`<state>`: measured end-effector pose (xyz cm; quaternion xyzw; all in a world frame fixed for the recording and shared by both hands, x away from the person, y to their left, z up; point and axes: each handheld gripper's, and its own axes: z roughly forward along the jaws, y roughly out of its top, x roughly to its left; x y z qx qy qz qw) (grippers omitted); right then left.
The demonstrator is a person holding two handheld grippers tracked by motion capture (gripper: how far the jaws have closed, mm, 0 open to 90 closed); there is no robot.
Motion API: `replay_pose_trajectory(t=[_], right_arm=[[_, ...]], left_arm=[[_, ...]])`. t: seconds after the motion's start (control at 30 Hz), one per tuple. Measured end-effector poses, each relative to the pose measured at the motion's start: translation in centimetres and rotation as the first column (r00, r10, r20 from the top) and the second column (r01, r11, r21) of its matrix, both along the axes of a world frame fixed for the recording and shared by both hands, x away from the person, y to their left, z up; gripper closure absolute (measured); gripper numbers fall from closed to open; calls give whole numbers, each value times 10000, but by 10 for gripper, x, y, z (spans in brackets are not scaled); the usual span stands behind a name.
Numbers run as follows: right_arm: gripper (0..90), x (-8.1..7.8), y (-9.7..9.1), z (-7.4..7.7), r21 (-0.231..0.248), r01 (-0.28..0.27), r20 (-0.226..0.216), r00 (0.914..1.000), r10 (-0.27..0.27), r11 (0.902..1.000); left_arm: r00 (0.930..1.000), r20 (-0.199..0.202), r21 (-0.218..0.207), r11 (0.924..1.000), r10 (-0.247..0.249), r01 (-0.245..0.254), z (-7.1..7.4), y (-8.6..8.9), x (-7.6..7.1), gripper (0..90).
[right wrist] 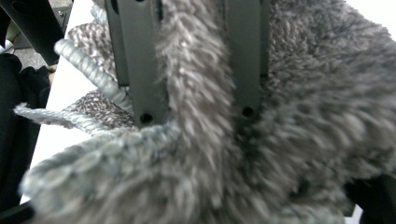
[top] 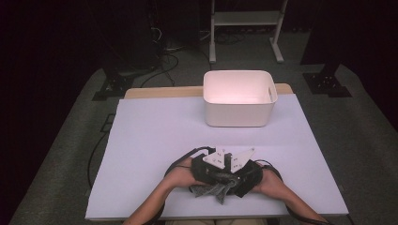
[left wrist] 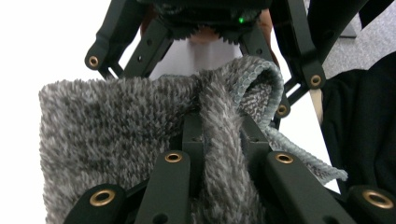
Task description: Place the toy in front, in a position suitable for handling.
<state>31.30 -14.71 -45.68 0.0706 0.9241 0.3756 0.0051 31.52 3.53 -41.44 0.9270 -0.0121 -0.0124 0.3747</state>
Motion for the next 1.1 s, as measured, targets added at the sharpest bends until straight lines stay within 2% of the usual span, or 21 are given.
replay_pose_trajectory(t=[0.17,0.3,0.4,0.47,0.6,0.67,0.73,0.87,0.97,1.1], right_arm=[[220,0,1,0,-74,-65,82,9999,66,10000],[219,-1,1,0,-140,-106,206,9997,109,9998],[219,0,0,0,-193,-124,209,9997,128,9997],[218,0,0,0,-207,-140,237,9996,145,9997],[218,0,-1,0,-182,-114,242,9996,119,9998],[216,-1,0,0,-183,-98,239,9997,102,9998],[215,-1,0,0,-222,-66,309,9995,73,9997],[213,-1,0,0,-222,-73,384,9992,81,9997],[213,-2,-1,-1,-171,-9,293,9996,14,9999],[214,-1,-1,-1,-179,-55,290,9996,60,9998]], left_arm=[[9997,-10,-113,9997,229,-229,0,20,-2,771],[9984,-85,-329,9979,564,-566,0,44,-3,768],[9958,-95,-333,9953,910,-912,-2,62,-3,766],[9927,-116,-196,9926,1197,-1199,-5,75,-3,764],[9830,-440,-386,9829,1785,-1802,-14,100,-4,761],[9781,-510,-346,9785,2016,-2035,-16,110,-4,758],[9743,-582,-358,9749,2177,-2200,-17,114,-4,758],[9764,-519,-358,9767,2094,-2114,-17,113,-3,757],[9749,-647,-489,9751,2132,-2164,-16,108,0,752],[9813,-643,-492,9816,1813,-1845,-12,93,4,752]])
